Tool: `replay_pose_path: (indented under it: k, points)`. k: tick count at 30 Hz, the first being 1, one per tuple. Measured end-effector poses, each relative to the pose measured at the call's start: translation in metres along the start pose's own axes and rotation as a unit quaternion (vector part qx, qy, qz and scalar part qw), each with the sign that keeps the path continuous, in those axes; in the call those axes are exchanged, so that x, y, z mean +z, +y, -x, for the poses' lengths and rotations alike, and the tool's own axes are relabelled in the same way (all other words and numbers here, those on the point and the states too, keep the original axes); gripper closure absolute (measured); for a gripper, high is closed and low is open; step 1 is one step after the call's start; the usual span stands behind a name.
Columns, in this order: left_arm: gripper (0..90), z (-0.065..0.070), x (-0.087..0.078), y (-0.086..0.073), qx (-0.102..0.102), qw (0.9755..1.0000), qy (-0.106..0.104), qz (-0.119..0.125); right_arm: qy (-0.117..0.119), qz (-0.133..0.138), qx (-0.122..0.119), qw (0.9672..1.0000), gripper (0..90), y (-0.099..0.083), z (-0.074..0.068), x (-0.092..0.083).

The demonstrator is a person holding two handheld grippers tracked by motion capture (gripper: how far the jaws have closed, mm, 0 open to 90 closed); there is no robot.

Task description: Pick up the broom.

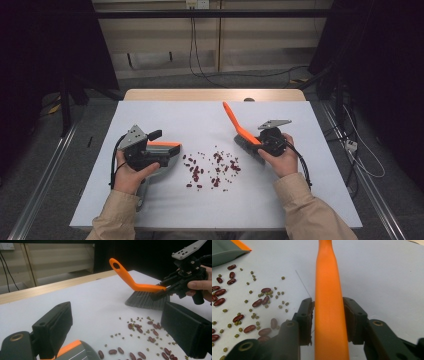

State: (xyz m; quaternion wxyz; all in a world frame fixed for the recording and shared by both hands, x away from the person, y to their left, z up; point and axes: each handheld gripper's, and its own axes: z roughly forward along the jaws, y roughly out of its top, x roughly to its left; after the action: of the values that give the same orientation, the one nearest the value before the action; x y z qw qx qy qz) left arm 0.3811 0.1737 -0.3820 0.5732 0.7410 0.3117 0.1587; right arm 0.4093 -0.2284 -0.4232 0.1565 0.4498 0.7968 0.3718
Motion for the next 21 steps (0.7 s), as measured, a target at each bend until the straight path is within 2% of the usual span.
replay_pose_path:
  k: [7, 11, 15, 17, 21]
  points:
    - [10.7, -0.0004, -0.0002, 0.0000, 0.000, 1.0000, 0.000, 0.000, 0.014, 0.018, 0.010, 0.9997, 47.3, 0.0026, -0.0025, 0.0000]
    - [10.7, -0.0002, -0.0003, 0.0000, 0.002, 1.0000, 0.001, 0.000, 0.030, 0.032, 0.026, 0.9987, 46.1, 0.0037, -0.0020, -0.0008]
    - [10.8, 0.0001, 0.0001, -0.0001, 0.002, 1.0000, 0.001, 0.000, 0.027, 0.031, 0.023, 0.9989, 42.7, 0.0041, -0.0023, -0.0014]
    - [10.9, 0.0002, 0.0003, -0.0002, 0.002, 1.0000, 0.001, -0.001, 0.033, 0.031, 0.024, 0.9987, 39.5, 0.0042, -0.0027, -0.0013]
    - [11.0, 0.0005, 0.0005, -0.0001, 0.003, 1.0000, 0.002, -0.001, 0.029, 0.023, 0.013, 0.9992, 34.2, 0.0056, -0.0052, 0.0003]
